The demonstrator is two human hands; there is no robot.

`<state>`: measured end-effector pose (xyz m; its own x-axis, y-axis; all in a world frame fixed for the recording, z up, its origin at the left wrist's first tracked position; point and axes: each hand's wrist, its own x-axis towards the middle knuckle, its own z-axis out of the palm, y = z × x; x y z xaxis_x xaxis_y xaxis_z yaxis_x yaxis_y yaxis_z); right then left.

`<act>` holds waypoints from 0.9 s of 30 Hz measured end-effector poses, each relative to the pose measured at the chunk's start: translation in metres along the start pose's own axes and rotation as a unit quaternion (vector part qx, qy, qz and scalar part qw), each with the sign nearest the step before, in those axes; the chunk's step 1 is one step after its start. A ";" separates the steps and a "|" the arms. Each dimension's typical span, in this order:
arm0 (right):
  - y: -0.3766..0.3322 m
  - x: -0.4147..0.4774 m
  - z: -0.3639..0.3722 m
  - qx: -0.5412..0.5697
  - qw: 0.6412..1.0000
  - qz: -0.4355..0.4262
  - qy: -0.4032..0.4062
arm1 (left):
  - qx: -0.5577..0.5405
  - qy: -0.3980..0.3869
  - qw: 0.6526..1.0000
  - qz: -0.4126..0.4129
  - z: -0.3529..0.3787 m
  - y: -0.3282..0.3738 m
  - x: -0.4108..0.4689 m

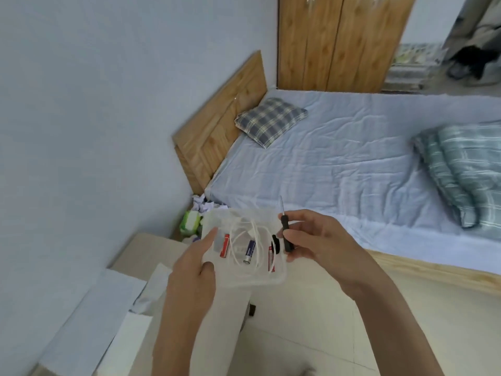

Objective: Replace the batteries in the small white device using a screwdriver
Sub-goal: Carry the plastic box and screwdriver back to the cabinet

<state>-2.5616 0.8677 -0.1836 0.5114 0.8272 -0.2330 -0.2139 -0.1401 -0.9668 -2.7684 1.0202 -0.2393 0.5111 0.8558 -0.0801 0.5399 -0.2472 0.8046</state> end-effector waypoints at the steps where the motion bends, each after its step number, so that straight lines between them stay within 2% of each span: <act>1: 0.002 -0.008 -0.014 0.011 1.000 -0.002 0.028 | 0.005 -0.015 1.000 0.015 0.012 0.010 0.003; 8: 0.004 -0.071 -0.128 0.056 0.979 -0.019 0.194 | 0.028 -0.113 0.989 0.091 0.109 0.099 0.004; 15: 0.005 -0.134 -0.274 0.067 0.955 -0.037 0.285 | 0.018 -0.166 0.973 0.158 0.237 0.208 -0.011; 22: 0.008 -0.223 -0.427 0.073 0.903 -0.055 0.419 | 0.065 -0.255 0.943 0.202 0.389 0.318 -0.059; 27: 0.013 -0.286 -0.508 0.093 0.856 -0.063 0.505 | 0.072 -0.316 0.910 0.259 0.486 0.385 -0.100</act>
<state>-2.2880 0.3527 -0.1833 0.9786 -0.0764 -0.1909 -0.1846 0.0834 -0.9793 -2.2866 0.6184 -0.2076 0.9799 0.1867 -0.0704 0.1756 -0.6395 0.7485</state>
